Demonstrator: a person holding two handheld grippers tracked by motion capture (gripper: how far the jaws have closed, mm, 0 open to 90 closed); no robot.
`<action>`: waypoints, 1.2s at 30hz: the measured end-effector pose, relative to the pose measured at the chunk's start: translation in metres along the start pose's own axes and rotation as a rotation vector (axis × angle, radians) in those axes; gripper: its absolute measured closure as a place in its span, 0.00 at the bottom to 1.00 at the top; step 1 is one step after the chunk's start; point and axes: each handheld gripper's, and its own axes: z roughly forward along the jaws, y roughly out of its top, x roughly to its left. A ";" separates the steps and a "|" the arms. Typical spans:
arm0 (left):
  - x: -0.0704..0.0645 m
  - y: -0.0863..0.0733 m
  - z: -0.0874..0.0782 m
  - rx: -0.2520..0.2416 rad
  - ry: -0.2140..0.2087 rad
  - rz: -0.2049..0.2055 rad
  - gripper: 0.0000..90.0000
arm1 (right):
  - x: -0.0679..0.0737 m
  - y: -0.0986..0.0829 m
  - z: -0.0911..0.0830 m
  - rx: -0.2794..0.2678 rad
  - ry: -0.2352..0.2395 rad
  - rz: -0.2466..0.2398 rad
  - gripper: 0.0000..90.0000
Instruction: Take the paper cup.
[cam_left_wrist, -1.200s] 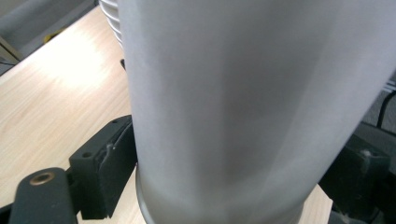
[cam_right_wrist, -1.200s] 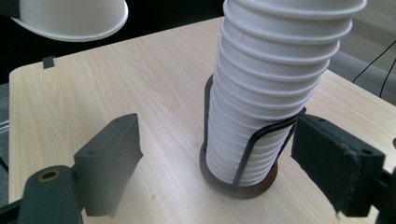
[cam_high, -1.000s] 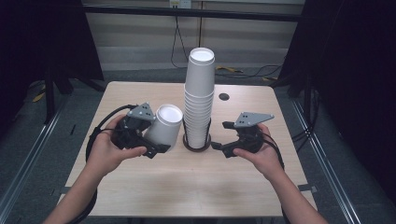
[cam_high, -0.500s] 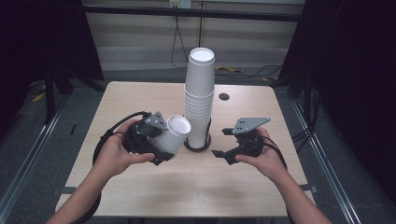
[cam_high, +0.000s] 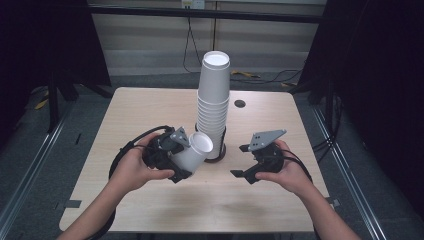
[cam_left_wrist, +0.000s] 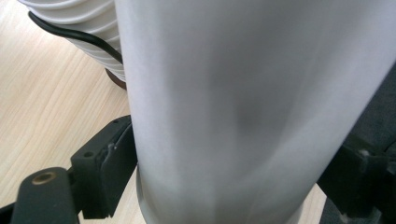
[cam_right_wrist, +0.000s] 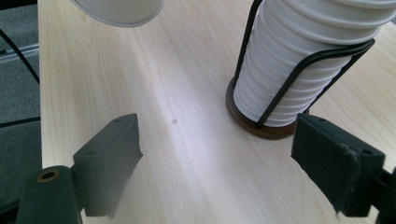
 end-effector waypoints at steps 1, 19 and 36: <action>0.000 0.001 0.001 0.006 -0.007 0.005 0.17 | 0.000 0.000 0.000 0.001 0.003 0.000 0.17; -0.014 0.011 0.034 0.152 -0.029 0.067 0.18 | 0.007 0.002 -0.005 0.079 0.050 -0.075 0.17; -0.024 0.022 0.052 0.249 -0.013 0.119 0.18 | 0.009 0.004 -0.006 0.116 0.074 -0.098 0.18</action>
